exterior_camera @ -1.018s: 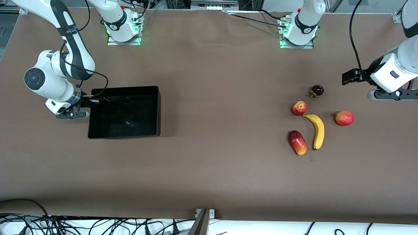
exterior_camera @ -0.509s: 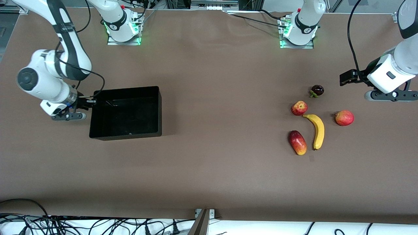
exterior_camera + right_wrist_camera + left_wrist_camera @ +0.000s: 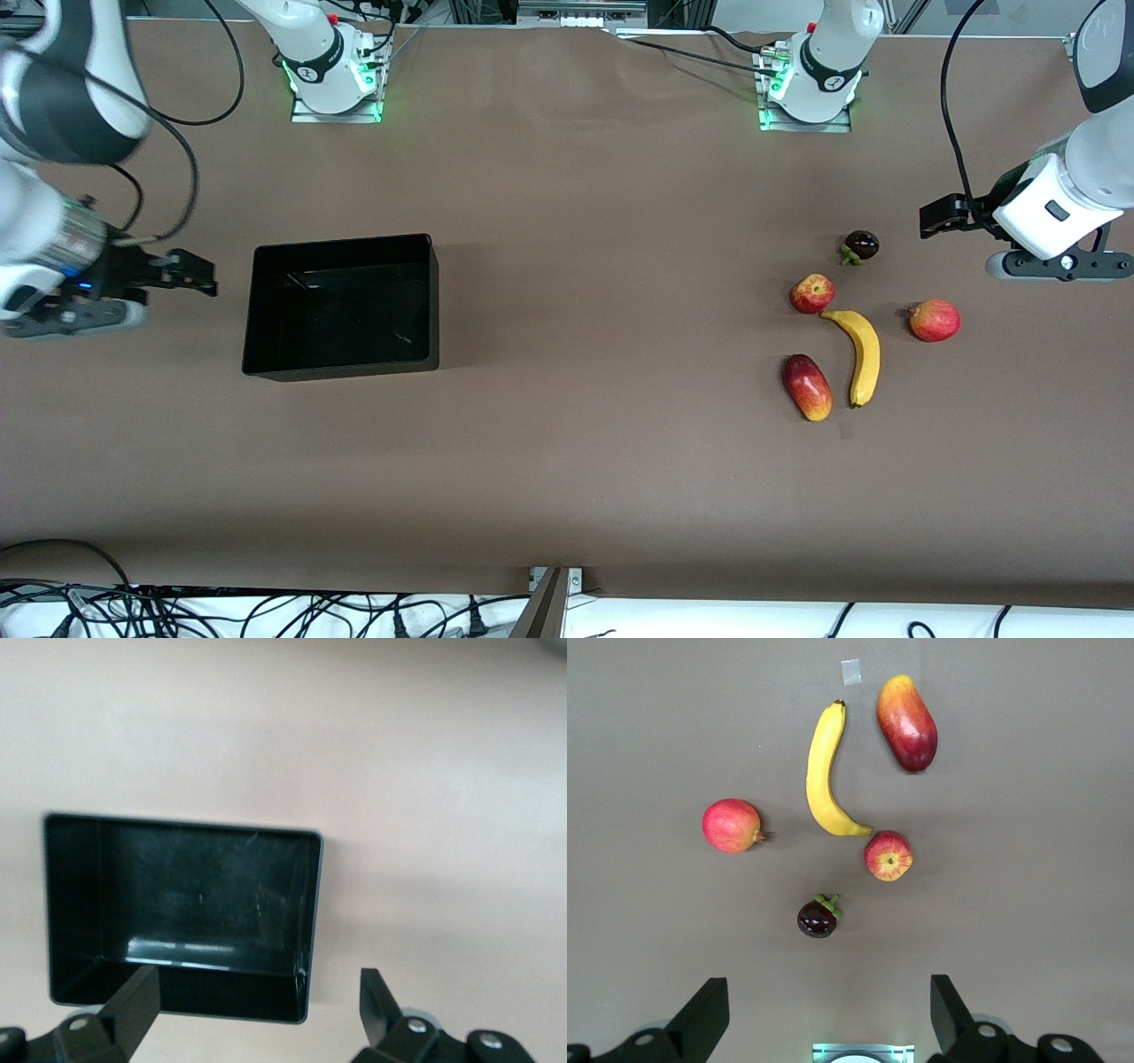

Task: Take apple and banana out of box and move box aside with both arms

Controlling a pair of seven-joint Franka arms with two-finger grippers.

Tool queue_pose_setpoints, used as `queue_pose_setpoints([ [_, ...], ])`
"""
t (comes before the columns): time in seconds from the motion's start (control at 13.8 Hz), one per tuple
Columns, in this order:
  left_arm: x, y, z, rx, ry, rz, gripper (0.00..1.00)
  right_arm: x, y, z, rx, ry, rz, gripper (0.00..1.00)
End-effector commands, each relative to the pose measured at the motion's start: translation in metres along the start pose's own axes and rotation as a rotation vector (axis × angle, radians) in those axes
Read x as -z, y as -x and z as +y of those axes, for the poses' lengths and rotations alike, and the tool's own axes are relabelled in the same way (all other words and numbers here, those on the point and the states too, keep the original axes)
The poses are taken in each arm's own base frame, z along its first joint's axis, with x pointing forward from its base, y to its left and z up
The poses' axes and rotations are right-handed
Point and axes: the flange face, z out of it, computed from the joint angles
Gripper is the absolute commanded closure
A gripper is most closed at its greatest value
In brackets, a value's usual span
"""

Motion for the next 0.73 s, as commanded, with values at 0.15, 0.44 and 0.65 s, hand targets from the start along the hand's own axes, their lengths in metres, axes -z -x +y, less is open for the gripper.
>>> queue_pose_setpoints([
  [0.15,0.004,-0.001,0.001,0.001,0.012,0.012,0.00,0.043,0.022,-0.019,-0.016,-0.027,-0.113,0.00],
  [0.44,0.005,-0.001,-0.001,0.005,0.010,0.015,0.00,0.059,0.068,-0.032,-0.048,-0.020,-0.125,0.00],
  [0.65,0.006,-0.001,-0.001,0.005,0.010,0.015,0.00,0.063,0.073,-0.032,-0.039,-0.016,-0.125,0.00],
])
